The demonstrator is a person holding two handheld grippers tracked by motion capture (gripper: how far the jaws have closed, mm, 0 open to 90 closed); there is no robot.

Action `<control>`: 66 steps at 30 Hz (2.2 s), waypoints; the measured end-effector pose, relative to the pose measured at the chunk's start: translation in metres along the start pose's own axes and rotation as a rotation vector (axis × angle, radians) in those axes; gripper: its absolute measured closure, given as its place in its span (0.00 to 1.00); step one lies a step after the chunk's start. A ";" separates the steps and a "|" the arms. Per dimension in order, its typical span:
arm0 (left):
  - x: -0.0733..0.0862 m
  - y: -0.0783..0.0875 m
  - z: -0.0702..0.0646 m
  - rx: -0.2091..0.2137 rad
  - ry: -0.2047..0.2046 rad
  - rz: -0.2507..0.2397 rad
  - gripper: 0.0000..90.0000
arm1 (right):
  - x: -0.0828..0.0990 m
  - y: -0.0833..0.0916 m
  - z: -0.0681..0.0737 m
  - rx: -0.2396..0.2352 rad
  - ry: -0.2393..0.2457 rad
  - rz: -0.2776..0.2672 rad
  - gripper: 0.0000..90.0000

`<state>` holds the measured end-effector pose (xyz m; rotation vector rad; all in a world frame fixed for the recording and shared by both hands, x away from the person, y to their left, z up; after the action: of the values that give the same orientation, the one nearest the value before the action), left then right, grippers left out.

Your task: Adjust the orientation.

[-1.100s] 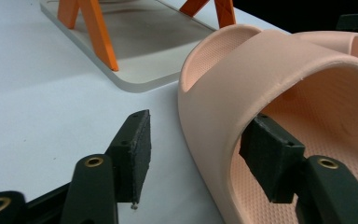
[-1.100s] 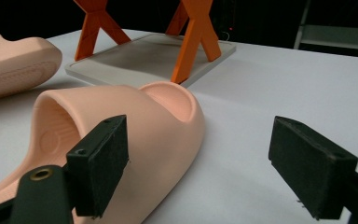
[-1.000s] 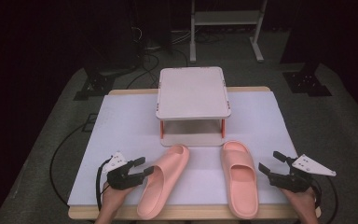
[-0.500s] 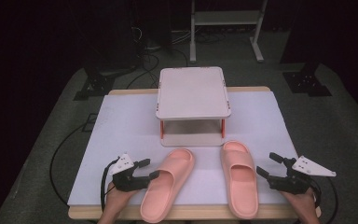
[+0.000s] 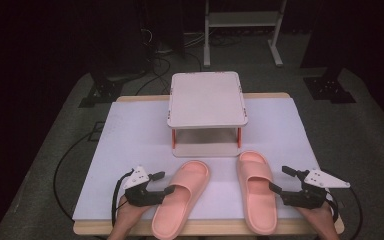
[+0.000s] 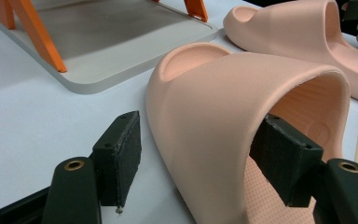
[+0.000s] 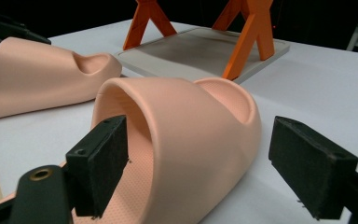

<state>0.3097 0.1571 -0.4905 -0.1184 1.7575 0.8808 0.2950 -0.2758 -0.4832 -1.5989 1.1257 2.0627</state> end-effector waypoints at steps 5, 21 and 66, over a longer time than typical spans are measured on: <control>0.000 -0.002 -0.003 0.001 -0.019 0.015 0.40 | 0.001 -0.006 0.004 -0.002 0.005 0.027 0.22; 0.002 -0.007 -0.004 -0.004 -0.024 0.050 0.47 | 0.004 -0.021 0.006 0.032 -0.013 0.093 0.33; 0.004 -0.002 0.002 -0.057 0.040 0.084 0.81 | 0.003 -0.025 0.009 0.174 0.069 0.169 0.84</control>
<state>0.3107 0.1583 -0.4947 -0.0998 1.7857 0.9958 0.3040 -0.2536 -0.4949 -1.5483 1.4670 1.9592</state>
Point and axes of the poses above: each handheld gripper's, and its own axes: y roughly backward along the jaws, x roughly out of its underside, z roughly to its left, the point moved 5 cm from there along -y, roughly forward along the jaws, and after that the axes turned 5 degrees about z, right-handed, at the moved point
